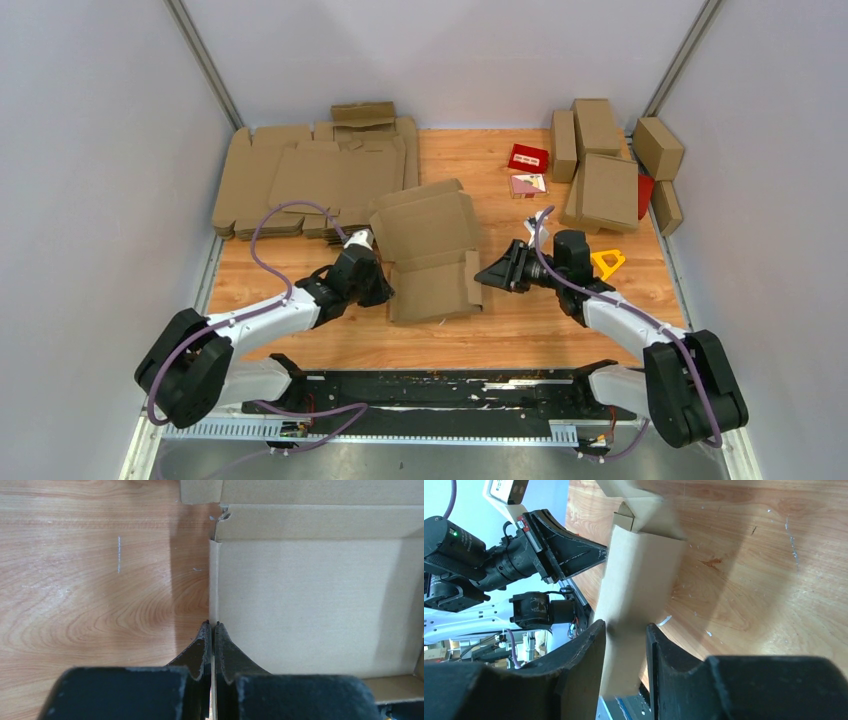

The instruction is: Fold the paper box

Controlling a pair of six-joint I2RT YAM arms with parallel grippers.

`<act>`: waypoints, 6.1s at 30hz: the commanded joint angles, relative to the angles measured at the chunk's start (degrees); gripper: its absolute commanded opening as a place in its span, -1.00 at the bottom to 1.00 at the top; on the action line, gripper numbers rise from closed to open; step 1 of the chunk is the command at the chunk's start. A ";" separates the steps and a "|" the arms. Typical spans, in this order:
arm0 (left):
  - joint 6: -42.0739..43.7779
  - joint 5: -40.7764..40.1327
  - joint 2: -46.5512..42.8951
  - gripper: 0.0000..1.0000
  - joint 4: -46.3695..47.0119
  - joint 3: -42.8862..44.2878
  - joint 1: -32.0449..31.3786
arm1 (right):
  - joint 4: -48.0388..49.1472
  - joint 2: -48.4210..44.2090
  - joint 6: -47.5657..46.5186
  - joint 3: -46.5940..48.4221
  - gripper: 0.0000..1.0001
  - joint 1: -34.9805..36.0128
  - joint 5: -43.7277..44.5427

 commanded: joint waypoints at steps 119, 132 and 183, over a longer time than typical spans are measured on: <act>4.62 -12.00 -7.56 -0.03 -6.45 3.95 -7.98 | -39.73 9.11 -18.35 20.55 0.34 26.07 56.10; 15.12 -0.78 -8.27 0.15 -8.81 6.90 0.25 | -39.74 7.77 -20.48 21.47 0.58 25.63 55.20; 25.26 5.26 9.43 -0.24 5.15 19.60 12.50 | -21.09 24.33 -27.55 39.12 0.22 7.38 38.12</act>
